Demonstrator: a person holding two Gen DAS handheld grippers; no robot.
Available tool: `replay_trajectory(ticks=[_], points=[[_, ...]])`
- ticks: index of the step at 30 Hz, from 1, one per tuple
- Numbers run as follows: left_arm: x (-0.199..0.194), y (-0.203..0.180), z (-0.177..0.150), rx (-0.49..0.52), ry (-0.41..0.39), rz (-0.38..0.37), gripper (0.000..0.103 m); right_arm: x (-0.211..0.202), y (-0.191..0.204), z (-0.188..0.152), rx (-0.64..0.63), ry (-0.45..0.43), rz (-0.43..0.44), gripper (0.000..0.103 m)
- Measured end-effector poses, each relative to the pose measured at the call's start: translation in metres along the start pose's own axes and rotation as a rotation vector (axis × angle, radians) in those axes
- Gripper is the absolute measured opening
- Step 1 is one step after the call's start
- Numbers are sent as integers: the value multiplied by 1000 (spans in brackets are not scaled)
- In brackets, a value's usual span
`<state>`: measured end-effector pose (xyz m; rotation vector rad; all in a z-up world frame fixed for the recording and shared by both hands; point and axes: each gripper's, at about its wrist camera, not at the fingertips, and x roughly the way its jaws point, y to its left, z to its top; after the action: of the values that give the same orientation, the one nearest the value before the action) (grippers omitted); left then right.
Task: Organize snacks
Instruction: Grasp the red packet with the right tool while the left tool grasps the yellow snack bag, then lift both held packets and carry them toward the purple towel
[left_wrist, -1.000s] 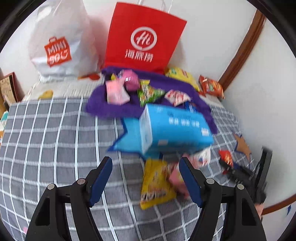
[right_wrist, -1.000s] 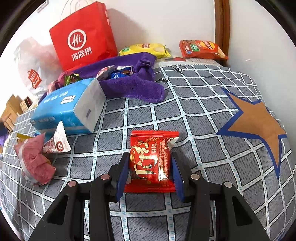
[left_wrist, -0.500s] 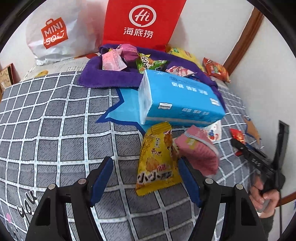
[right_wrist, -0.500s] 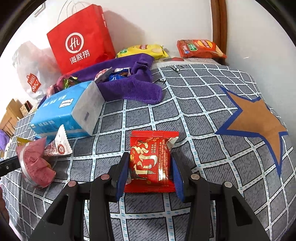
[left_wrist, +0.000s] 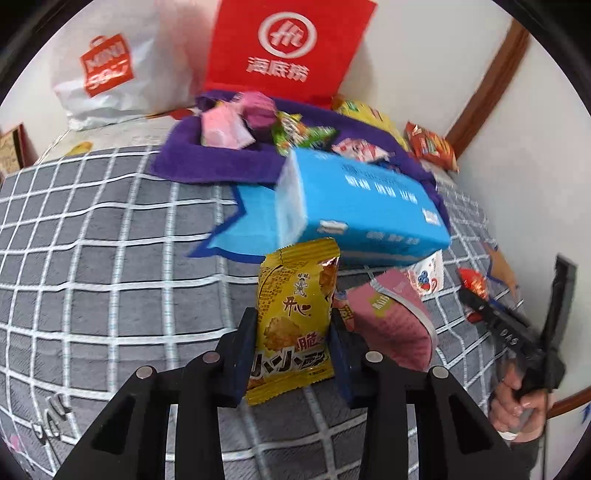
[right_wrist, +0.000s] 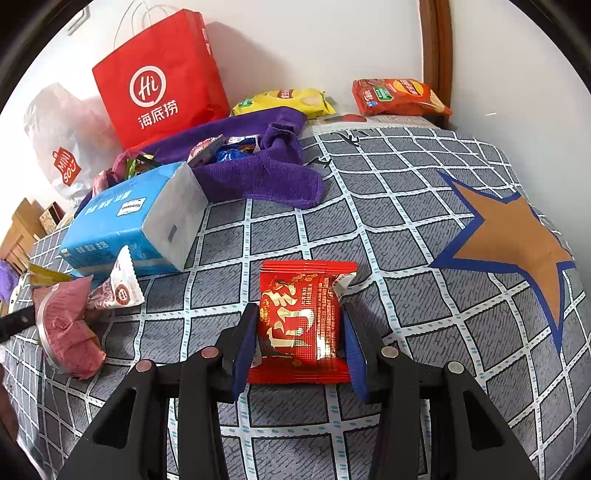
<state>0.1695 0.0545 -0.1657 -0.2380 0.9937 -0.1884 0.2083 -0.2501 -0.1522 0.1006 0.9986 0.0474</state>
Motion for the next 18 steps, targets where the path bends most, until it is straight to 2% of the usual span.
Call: replay_trajectory(ticks=[6,11,15,18], points=[[1,30,0,-39,4,76,38,1,1,1,-5,0,-6,44],[14,41,-3,-77,-5,11,46,1,2,1,-10,1,-12,44],[19,32,-3,-19,-36,36,52,2,4,1,-24,3,-24,45],[21,26,-7,30,-77,94,47,2,4,1,-29,4,-29,45]])
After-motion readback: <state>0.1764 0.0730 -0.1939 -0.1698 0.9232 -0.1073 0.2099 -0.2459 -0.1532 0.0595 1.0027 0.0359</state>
